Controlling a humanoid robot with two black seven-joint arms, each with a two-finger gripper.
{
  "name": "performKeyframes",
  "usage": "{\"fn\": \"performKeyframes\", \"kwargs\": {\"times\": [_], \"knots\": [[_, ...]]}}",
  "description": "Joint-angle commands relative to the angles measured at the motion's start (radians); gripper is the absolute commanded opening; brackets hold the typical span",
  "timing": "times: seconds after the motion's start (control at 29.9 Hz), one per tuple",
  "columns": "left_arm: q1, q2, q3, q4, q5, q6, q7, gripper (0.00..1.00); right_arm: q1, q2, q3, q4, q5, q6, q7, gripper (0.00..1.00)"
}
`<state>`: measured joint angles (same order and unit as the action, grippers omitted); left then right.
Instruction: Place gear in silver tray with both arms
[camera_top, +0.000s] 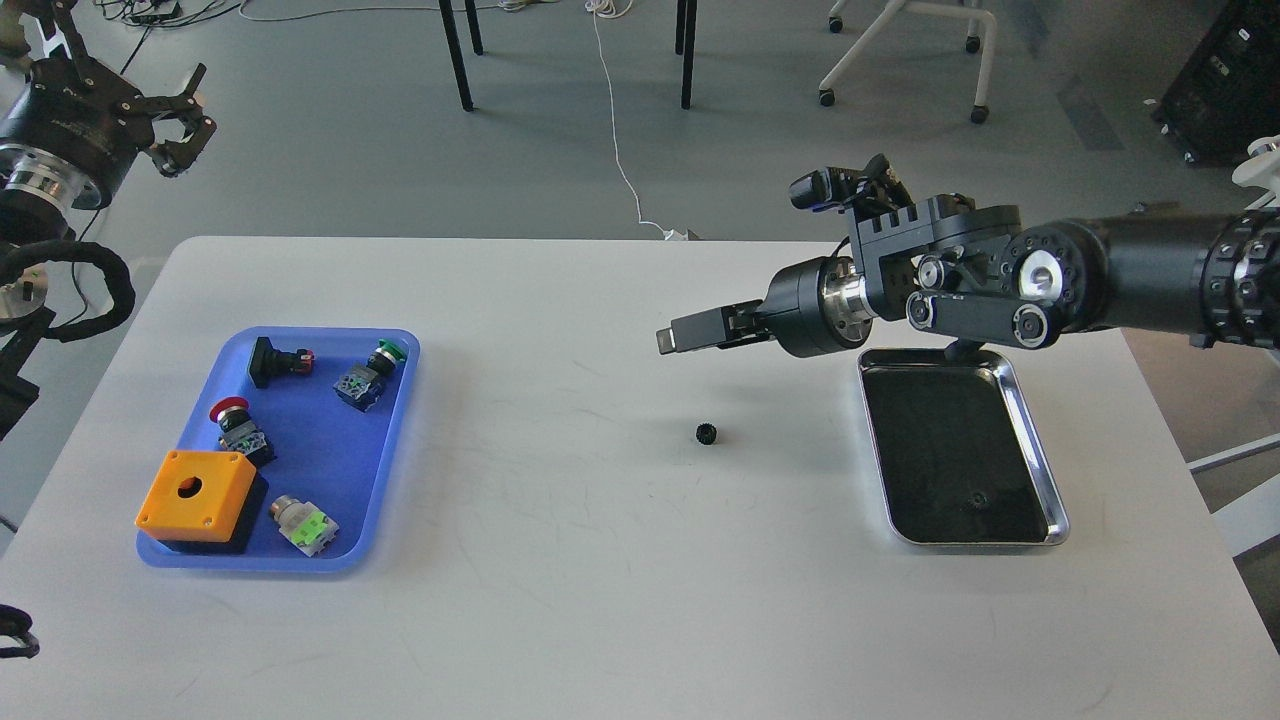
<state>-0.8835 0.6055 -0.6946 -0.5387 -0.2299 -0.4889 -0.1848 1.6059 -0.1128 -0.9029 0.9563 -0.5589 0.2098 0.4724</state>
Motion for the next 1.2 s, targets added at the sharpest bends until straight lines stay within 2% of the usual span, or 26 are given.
{"fn": "performKeyframes", "kwargs": {"times": [0.0, 0.13, 0.33, 0.54, 0.87, 1.0, 1.17], "knots": [[0.011, 0.000, -0.019, -0.001, 0.000, 0.000, 0.001, 0.97, -0.012, 0.076, -0.115, -0.002, -0.064, -0.088, 0.016, 0.93], [0.011, -0.003, -0.019, -0.001, -0.005, 0.000, -0.002, 0.97, -0.044, 0.113, -0.194, -0.011, -0.082, -0.161, 0.016, 0.94], [0.015, -0.004, -0.020, -0.001, -0.006, 0.000, -0.012, 0.97, -0.121, 0.113, -0.246, -0.138, -0.082, -0.176, 0.016, 0.92], [0.028, -0.001, -0.020, -0.001, -0.006, 0.000, -0.012, 0.97, -0.191, 0.113, -0.235, -0.212, -0.078, -0.228, 0.016, 0.82], [0.028, 0.000, -0.022, -0.001, -0.008, 0.000, -0.012, 0.97, -0.182, 0.113, -0.133, -0.180, -0.073, -0.242, 0.016, 0.83], [0.028, 0.000, -0.022, -0.001, -0.008, 0.000, -0.013, 0.97, -0.176, 0.113, -0.132, -0.172, -0.084, -0.240, 0.016, 0.86], [0.029, 0.004, -0.022, 0.000, -0.008, 0.000, -0.013, 0.97, -0.182, 0.113, -0.131, -0.151, -0.176, -0.237, 0.016, 0.88]]}}
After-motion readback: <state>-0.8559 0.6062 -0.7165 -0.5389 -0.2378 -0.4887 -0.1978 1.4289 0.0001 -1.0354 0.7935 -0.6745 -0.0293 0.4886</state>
